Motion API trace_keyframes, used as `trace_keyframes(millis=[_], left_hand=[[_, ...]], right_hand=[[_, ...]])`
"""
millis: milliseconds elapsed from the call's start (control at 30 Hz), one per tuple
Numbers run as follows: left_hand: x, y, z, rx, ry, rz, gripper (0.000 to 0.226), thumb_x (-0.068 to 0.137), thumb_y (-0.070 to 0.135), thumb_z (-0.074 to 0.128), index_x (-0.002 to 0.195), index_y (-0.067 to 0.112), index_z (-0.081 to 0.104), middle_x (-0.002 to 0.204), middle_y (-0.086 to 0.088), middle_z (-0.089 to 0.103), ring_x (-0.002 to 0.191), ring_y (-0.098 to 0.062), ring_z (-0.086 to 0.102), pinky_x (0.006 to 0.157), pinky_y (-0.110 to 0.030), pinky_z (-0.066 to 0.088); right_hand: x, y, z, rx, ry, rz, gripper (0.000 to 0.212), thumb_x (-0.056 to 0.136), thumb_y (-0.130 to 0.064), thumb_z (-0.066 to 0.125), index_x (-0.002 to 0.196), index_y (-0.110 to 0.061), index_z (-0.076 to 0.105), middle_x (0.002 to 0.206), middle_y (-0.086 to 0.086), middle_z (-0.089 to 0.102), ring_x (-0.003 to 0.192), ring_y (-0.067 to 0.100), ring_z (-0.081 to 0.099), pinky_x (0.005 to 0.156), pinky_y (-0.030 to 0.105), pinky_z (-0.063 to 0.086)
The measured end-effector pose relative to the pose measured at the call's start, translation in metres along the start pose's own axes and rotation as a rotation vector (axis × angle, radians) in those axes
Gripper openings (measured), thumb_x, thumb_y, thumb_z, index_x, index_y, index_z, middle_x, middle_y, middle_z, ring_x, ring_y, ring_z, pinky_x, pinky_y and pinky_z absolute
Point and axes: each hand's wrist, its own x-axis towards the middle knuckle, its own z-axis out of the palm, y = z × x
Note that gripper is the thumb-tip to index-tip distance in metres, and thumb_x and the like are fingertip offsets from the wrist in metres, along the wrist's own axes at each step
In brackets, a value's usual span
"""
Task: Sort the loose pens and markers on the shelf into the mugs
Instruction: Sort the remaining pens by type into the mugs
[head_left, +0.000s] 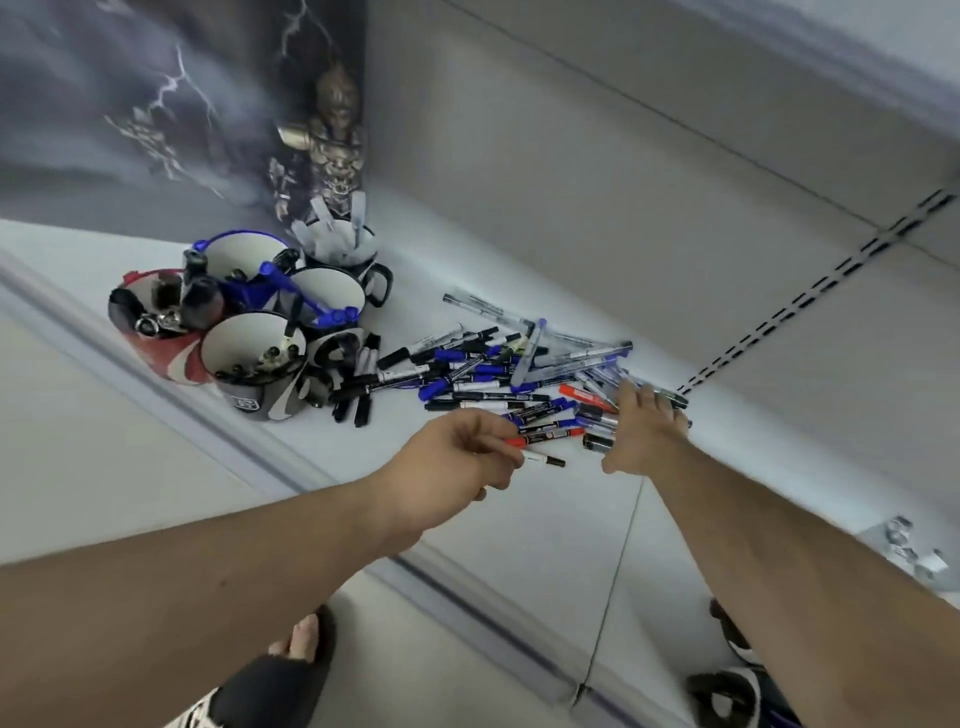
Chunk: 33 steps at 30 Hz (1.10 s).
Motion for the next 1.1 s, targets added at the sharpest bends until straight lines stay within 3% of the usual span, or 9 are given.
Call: trace_keyframes(millis=[200,300,400,533,633,733,867,1100], left_hand=[[-0.001,-0.01,-0.008,-0.027,-0.013,-0.053,0.025,0.088,0.0,0.06,0.108,0.015,0.063,0.089,0.006,0.073,0.075,-0.012,0.064,0.073,-0.027,0.048],[-0.001,-0.012,-0.008,-0.026,-0.014,-0.048,0.023,0.089,-0.001,0.059,0.105,0.015,0.064,0.087,0.006,0.072,0.074,-0.011,0.064,0.072,-0.025,0.048],[-0.004,-0.018,-0.003,0.009,-0.05,-0.054,0.024,0.089,-0.001,0.059,0.104,0.017,0.064,0.085,0.009,0.071,0.075,-0.011,0.064,0.071,-0.024,0.048],[-0.005,-0.023,0.001,0.033,-0.09,-0.052,0.025,0.087,-0.002,0.061,0.1,0.019,0.064,0.083,0.011,0.071,0.075,-0.012,0.062,0.07,-0.025,0.048],[-0.003,-0.026,0.001,0.024,-0.08,-0.055,0.024,0.087,-0.002,0.061,0.1,0.018,0.063,0.084,0.009,0.071,0.074,-0.012,0.062,0.069,-0.024,0.048],[-0.002,-0.03,0.001,0.014,-0.074,-0.08,0.023,0.087,-0.002,0.061,0.101,0.016,0.063,0.087,0.005,0.07,0.073,-0.012,0.062,0.069,-0.024,0.047],[-0.001,-0.037,0.003,-0.044,-0.059,-0.15,0.018,0.088,0.001,0.062,0.101,0.014,0.063,0.088,0.0,0.069,0.074,-0.014,0.061,0.07,-0.027,0.047],[0.002,-0.06,0.012,-0.009,-0.077,-0.296,0.019,0.087,0.011,0.064,0.104,0.018,0.063,0.104,-0.008,0.069,0.082,-0.015,0.063,0.076,-0.03,0.051]], right_hand=[[0.029,0.002,0.009,0.063,-0.05,0.102,0.147,0.052,-0.042,0.09,0.155,-0.015,-0.011,0.164,0.011,0.001,0.149,0.035,0.011,0.118,0.058,0.017],[0.024,-0.001,0.013,0.172,-0.081,0.142,0.145,0.05,-0.043,0.091,0.155,-0.017,-0.006,0.162,0.011,0.011,0.146,0.037,0.021,0.115,0.058,0.026],[0.017,0.004,0.022,0.179,-0.102,0.125,0.131,0.05,-0.048,0.089,0.152,-0.019,0.013,0.152,0.009,0.033,0.138,0.034,0.032,0.11,0.051,0.034],[-0.001,0.006,0.033,0.134,-0.087,0.019,0.118,0.055,-0.053,0.084,0.15,-0.025,0.021,0.146,0.006,0.041,0.132,0.032,0.037,0.106,0.046,0.034],[-0.016,-0.002,0.033,0.084,-0.092,-0.072,0.102,0.053,-0.056,0.08,0.138,-0.024,0.036,0.123,0.002,0.052,0.114,0.026,0.05,0.1,0.044,0.042],[-0.034,-0.013,0.042,0.193,-0.12,-0.108,0.088,0.054,-0.052,0.081,0.126,-0.021,0.043,0.103,-0.001,0.052,0.096,0.019,0.055,0.086,0.037,0.051],[-0.061,-0.037,0.054,0.456,-0.106,-0.013,0.07,0.059,-0.045,0.083,0.112,-0.021,0.044,0.091,-0.005,0.057,0.08,0.016,0.061,0.067,0.029,0.052],[-0.081,-0.063,0.063,0.759,-0.124,0.192,0.063,0.059,-0.03,0.082,0.108,-0.02,0.045,0.09,0.0,0.057,0.077,0.017,0.06,0.058,0.027,0.049]])
